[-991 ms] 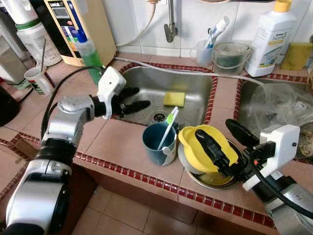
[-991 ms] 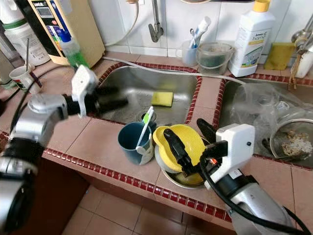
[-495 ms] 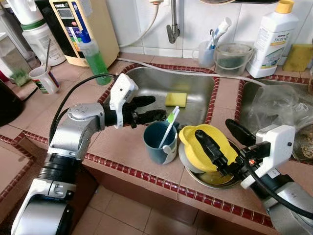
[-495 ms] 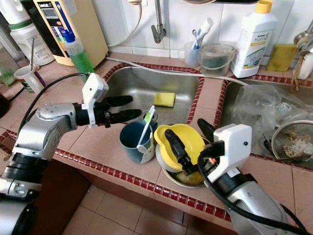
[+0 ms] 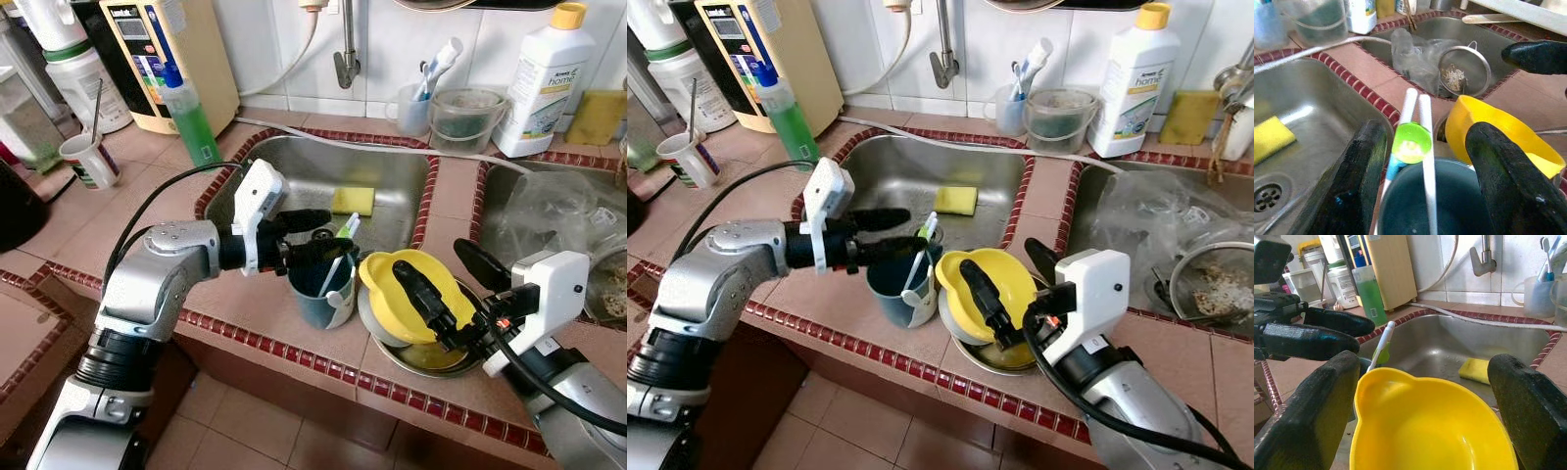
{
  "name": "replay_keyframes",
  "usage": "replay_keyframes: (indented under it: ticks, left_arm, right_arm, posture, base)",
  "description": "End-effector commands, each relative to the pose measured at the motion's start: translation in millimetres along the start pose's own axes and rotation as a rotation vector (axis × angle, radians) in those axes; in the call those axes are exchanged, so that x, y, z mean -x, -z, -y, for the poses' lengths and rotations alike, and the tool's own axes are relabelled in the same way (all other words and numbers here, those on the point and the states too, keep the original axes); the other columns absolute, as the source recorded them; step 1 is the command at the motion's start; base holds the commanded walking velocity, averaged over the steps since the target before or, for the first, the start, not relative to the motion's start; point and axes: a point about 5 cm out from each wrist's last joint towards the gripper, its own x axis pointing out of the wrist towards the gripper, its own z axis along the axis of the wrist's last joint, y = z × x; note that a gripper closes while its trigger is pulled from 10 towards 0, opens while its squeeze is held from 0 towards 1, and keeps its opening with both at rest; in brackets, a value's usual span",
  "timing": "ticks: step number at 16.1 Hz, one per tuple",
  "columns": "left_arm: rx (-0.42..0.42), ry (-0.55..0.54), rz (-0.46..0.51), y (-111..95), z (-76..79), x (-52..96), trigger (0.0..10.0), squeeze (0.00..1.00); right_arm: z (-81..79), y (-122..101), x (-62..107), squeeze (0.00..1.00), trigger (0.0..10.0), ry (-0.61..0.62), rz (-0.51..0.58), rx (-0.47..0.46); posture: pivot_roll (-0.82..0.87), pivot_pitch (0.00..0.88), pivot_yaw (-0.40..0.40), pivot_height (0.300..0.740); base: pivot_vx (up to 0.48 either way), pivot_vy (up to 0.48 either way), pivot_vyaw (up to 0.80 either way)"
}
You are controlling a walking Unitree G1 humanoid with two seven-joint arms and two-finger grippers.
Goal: Kitchen organization
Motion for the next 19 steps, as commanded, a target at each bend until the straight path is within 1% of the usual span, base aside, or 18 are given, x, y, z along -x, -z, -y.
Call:
replay_keyframes:
  ticks: [1, 4, 7, 12, 14, 16, 19]
  left_arm:
    - [-0.010, 0.007, -0.006, -0.9, 4.4, -0.7, 10.0, 0.00]
    - [-0.003, 0.004, -0.008, 0.8, 6.9, -5.6, 10.0, 0.00]
    - [0.015, -0.023, -0.003, -0.9, 7.5, -11.4, 10.0, 0.00]
    - [0.014, -0.067, 0.005, -2.0, 7.7, -18.5, 10.0, 0.00]
    - [0.010, -0.077, 0.006, -2.0, 8.4, -21.2, 10.0, 0.00]
    - [-0.016, -0.115, 0.009, -2.2, 8.6, -25.7, 10.0, 0.00]
    - [-0.032, -0.146, 0.007, -0.4, 11.3, -30.8, 10.0, 0.00]
  right_arm:
    - [-2.8, 1.2, -0.7, 0.00, 10.0, -0.016, -0.001, 0.000]
    - [-3.1, 1.3, -1.5, 0.00, 10.0, -0.017, 0.003, 0.002]
    - [-3.5, 1.2, -1.5, 0.00, 10.0, -0.014, 0.006, 0.005]
    - [-4.9, 1.0, -1.0, 0.00, 10.0, -0.005, 0.012, 0.003]
    - [-4.9, 1.2, -1.1, 0.00, 10.0, -0.003, 0.012, 0.004]
    - [-4.8, 1.1, -0.7, 0.00, 10.0, 0.001, 0.013, 0.005]
    - [-5.0, 0.8, -0.4, 0.00, 10.0, 0.003, 0.015, 0.007]
  posture:
    - [-0.22, 0.060, 0.132, 0.740]
    - [-0.22, 0.060, 0.133, 0.740]
    - [-0.23, 0.060, 0.135, 0.740]
    - [-0.24, 0.062, 0.143, 0.740]
    - [-0.24, 0.062, 0.142, 0.740]
    - [-0.24, 0.061, 0.144, 0.740]
    - [-0.25, 0.059, 0.145, 0.740]
  base:
    - [0.000, 0.000, 0.00]
    - [0.000, 0.000, 0.00]
    - [0.000, 0.000, 0.00]
    - [0.000, 0.000, 0.00]
    - [0.000, 0.000, 0.00]
    - [0.000, 0.000, 0.00]
    - [0.000, 0.000, 0.00]
